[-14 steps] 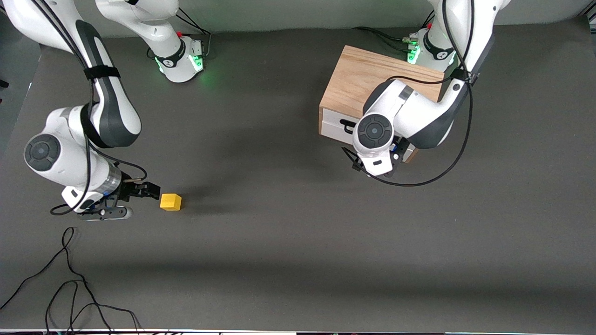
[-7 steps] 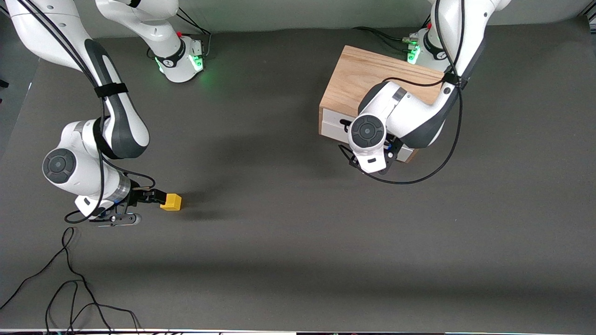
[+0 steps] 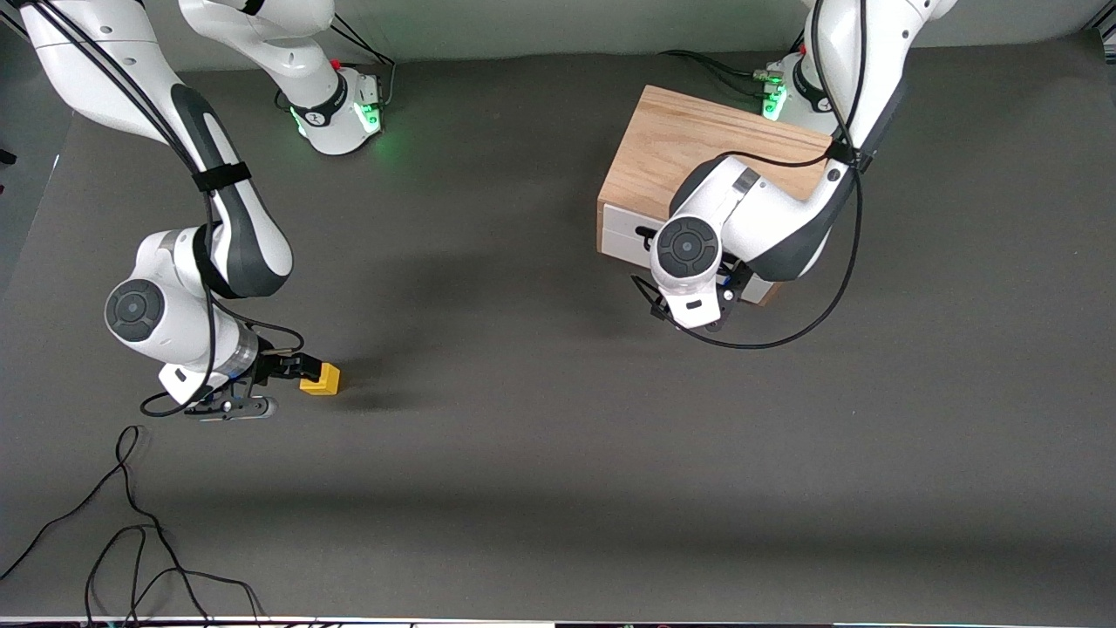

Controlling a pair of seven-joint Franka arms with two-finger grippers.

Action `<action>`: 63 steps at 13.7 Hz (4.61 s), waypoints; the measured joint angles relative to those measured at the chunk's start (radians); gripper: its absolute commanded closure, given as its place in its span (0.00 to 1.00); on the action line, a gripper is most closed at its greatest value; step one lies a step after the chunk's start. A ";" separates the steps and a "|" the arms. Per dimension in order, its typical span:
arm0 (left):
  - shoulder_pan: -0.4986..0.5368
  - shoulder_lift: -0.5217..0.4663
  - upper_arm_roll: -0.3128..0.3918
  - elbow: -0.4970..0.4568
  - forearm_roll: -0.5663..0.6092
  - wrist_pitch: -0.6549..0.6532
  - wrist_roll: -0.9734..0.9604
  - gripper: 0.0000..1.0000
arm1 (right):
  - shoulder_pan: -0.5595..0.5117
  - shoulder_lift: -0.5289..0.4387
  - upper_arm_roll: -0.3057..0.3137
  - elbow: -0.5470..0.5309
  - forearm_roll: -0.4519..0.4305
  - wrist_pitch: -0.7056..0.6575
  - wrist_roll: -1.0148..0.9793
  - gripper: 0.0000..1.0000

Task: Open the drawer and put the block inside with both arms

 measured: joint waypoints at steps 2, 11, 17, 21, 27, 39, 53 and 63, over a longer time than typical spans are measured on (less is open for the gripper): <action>0.000 0.003 -0.001 0.001 0.016 0.012 0.000 0.00 | 0.000 0.000 0.000 -0.010 0.000 0.005 0.000 0.00; 0.000 0.115 0.003 0.176 0.060 0.035 -0.001 0.00 | 0.000 0.000 0.000 -0.087 0.000 0.101 0.010 0.00; 0.000 0.182 0.005 0.280 0.077 0.032 -0.004 0.00 | -0.001 0.015 -0.002 -0.172 0.000 0.245 0.013 0.00; 0.000 0.208 0.008 0.326 0.110 0.096 -0.005 0.00 | -0.002 0.043 -0.006 -0.175 0.000 0.273 0.015 0.00; 0.000 0.219 0.016 0.342 0.138 0.193 -0.005 0.00 | -0.003 0.080 -0.012 -0.175 0.000 0.316 0.017 0.00; 0.080 0.183 0.018 0.657 0.192 -0.077 0.236 0.00 | -0.005 0.097 -0.013 -0.173 0.000 0.338 0.017 0.59; 0.554 -0.241 0.021 0.367 -0.070 -0.470 1.369 0.00 | 0.158 -0.099 0.009 0.187 0.002 -0.392 0.240 0.78; 0.591 -0.436 0.022 0.141 -0.071 -0.387 1.632 0.00 | 0.449 -0.037 0.016 0.652 0.120 -0.647 0.712 0.78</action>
